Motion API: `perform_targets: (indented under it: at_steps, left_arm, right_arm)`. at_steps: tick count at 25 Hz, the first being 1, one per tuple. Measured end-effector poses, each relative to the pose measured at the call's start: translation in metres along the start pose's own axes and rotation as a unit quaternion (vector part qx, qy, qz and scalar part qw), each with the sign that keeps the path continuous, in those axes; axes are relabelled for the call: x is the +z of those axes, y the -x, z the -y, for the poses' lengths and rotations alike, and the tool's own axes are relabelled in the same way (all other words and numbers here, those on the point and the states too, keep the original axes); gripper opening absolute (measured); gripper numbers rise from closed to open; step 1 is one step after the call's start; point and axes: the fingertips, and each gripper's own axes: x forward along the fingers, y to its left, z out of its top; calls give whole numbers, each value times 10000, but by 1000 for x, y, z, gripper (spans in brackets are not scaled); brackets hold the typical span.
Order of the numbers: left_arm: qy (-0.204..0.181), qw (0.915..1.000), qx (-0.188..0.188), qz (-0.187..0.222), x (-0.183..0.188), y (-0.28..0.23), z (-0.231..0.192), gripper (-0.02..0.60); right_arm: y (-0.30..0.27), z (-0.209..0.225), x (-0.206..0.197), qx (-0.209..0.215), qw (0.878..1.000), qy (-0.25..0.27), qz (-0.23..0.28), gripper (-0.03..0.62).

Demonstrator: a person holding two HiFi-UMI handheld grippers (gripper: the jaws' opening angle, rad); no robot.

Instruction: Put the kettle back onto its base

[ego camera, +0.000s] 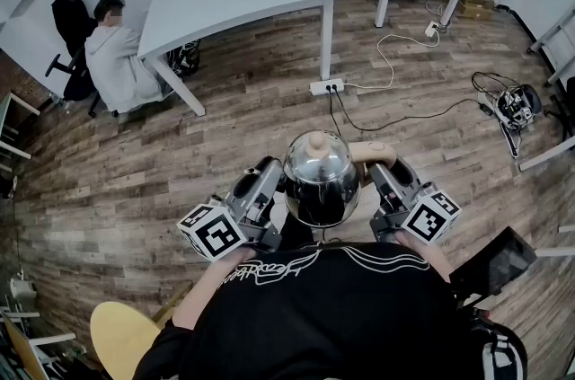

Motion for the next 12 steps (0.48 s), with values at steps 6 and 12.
perform_targets:
  at_steps: [6,12]
  left_arm:
    - [-4,9998,26,-218,71,-68,-81,100]
    - [46,9993,10,-363,146,-121,-158,100]
  right_arm:
    - [-111,50,11,-187,9996,-189,-4,183]
    - [-222,84,22,-270,9993,-254,-87,183]
